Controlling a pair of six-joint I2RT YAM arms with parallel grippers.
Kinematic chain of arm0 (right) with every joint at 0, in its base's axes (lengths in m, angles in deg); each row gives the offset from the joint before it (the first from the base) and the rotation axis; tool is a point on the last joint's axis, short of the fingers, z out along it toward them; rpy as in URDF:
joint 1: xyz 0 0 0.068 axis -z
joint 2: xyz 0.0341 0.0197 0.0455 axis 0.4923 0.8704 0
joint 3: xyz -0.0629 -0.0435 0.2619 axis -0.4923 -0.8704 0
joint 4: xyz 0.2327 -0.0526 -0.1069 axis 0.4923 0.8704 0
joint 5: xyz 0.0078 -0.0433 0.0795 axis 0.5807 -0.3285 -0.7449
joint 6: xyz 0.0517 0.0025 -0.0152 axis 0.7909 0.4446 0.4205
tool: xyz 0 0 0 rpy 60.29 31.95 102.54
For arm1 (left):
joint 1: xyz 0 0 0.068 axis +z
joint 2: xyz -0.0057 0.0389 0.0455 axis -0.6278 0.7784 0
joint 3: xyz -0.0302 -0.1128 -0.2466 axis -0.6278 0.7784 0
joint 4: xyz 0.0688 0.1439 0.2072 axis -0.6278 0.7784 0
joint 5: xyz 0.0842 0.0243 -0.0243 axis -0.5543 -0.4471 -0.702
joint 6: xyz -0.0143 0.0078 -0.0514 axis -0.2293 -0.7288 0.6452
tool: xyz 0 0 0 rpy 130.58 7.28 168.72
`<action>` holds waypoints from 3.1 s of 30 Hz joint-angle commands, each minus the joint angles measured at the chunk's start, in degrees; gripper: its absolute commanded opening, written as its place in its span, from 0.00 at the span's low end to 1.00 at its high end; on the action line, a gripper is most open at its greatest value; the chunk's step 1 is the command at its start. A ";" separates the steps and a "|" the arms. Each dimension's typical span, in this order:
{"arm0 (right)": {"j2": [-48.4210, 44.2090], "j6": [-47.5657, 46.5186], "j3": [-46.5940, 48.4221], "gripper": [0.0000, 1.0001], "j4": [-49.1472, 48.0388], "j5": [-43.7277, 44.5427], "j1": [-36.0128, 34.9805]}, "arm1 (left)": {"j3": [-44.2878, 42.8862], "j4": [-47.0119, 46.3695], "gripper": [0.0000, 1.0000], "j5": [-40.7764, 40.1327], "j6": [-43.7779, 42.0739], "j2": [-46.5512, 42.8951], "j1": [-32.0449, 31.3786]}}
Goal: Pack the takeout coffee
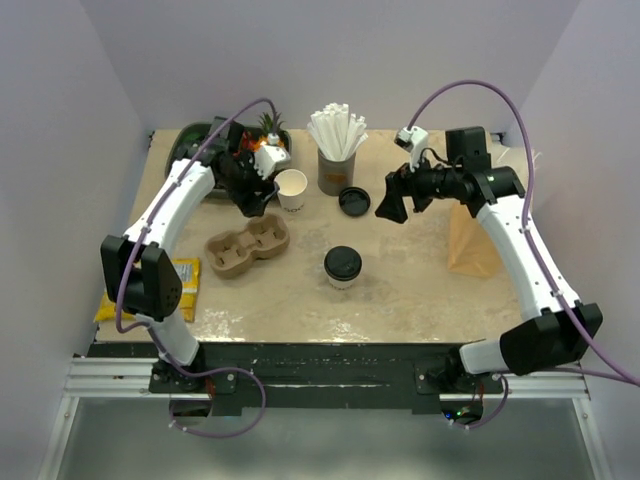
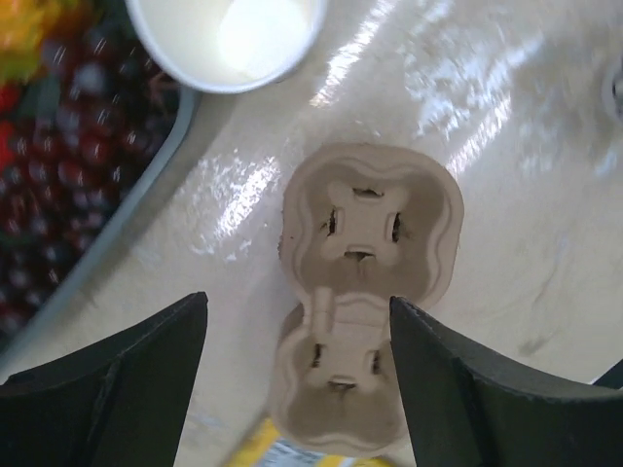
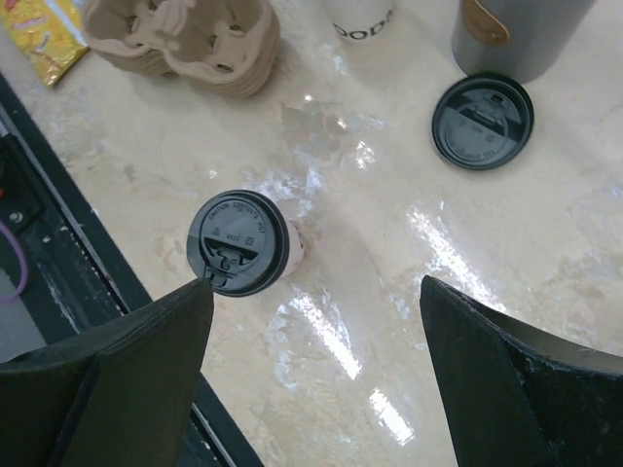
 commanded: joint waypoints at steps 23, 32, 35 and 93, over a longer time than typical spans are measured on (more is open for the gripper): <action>5.51 5.89 -0.10 0.90 -1.75 8.34 0.78 | 10.53 0.29 0.76 -18.22 66.32 -4.05 0.29; 4.46 6.06 -2.47 0.90 -2.54 7.64 1.04 | 15.11 -0.67 0.72 -18.04 67.64 -1.95 0.37; 3.76 6.59 -3.71 0.90 -3.24 7.37 1.13 | 13.18 -1.20 0.70 -17.78 67.73 -0.63 0.37; 3.23 8.96 -7.05 0.90 -5.88 4.30 2.27 | 9.57 -2.51 0.38 -15.23 65.88 -0.71 0.99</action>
